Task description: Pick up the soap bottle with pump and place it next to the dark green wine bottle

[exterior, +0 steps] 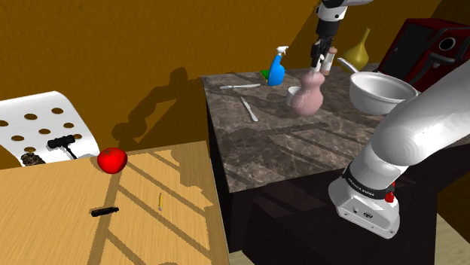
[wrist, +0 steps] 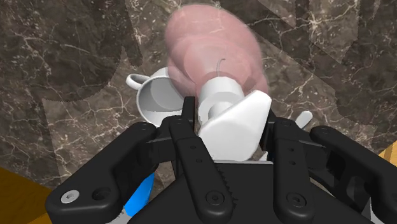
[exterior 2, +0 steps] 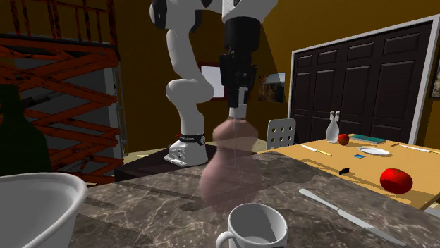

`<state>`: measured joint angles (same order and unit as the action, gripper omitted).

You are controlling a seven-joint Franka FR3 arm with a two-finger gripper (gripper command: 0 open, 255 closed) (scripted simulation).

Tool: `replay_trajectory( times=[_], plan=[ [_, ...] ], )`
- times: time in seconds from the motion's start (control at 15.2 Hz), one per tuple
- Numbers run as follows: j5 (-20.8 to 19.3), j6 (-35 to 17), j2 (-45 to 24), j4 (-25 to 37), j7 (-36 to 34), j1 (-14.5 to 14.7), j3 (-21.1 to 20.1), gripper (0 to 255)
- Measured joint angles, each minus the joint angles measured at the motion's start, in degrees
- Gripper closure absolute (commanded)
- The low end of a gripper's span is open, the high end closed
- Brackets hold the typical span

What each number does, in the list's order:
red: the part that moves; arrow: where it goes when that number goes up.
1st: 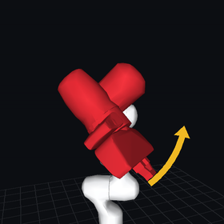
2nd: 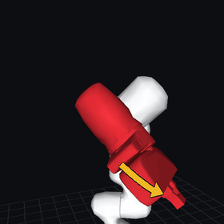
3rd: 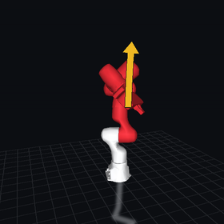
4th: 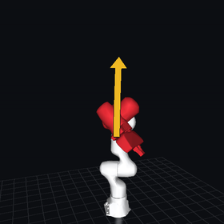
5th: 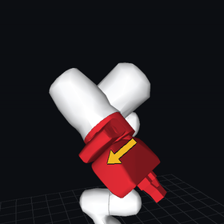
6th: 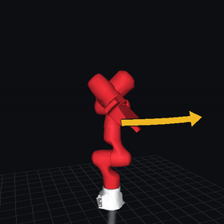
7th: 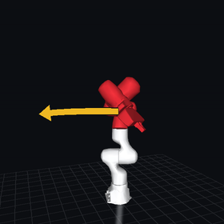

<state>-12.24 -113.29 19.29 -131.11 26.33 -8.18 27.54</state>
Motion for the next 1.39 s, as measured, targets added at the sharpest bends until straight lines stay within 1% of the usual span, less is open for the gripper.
replay_trajectory(
  times=[0.79,1.39],
  plan=[
    [0.33,9.55,1.8,7.79,0.14,0.25,-1.43,255],
    [0.95,16.12,1.31,14.86,0.86,0.57,-1.92,255]
  ],
)
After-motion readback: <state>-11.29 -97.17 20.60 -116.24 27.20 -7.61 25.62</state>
